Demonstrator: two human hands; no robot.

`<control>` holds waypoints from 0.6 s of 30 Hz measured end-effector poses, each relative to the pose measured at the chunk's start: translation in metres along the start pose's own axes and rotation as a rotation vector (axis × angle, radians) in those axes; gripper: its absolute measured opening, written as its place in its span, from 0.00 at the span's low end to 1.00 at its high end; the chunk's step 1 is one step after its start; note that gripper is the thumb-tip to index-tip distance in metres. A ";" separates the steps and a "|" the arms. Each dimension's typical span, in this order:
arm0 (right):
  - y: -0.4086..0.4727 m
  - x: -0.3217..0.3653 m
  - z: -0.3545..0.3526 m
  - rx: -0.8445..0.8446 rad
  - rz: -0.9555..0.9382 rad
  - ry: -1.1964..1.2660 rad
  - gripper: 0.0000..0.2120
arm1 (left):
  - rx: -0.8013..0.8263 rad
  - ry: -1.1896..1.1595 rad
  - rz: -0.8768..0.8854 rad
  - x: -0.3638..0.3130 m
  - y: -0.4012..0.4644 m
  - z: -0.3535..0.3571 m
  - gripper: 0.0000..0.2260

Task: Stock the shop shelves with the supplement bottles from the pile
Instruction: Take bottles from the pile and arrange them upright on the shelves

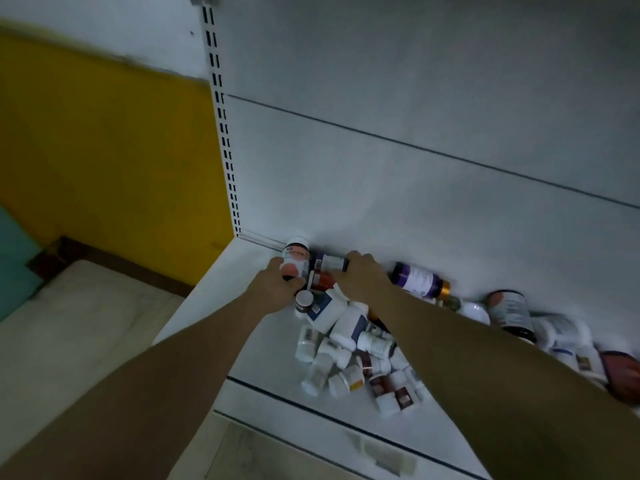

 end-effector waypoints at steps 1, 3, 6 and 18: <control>0.005 0.003 0.004 -0.004 0.021 -0.020 0.25 | 0.005 -0.019 0.008 0.003 0.007 0.003 0.29; 0.014 0.006 0.012 -0.004 0.056 -0.050 0.24 | 0.006 -0.051 0.015 0.009 0.020 0.007 0.28; 0.020 0.010 0.022 0.014 0.087 -0.051 0.21 | -0.014 -0.083 0.002 0.015 0.029 0.009 0.27; 0.036 0.012 0.025 -0.061 0.227 0.209 0.14 | -0.113 -0.376 -0.050 0.030 0.048 -0.009 0.22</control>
Point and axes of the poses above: each hand's wrist, its own y-axis towards the middle knuckle, its own z-axis out of the palm, x = y × z, the point moved 4 cm from there along y, towards the middle knuckle, and after that the axes turned 13 degrees about -y, right-handed, at the moved point
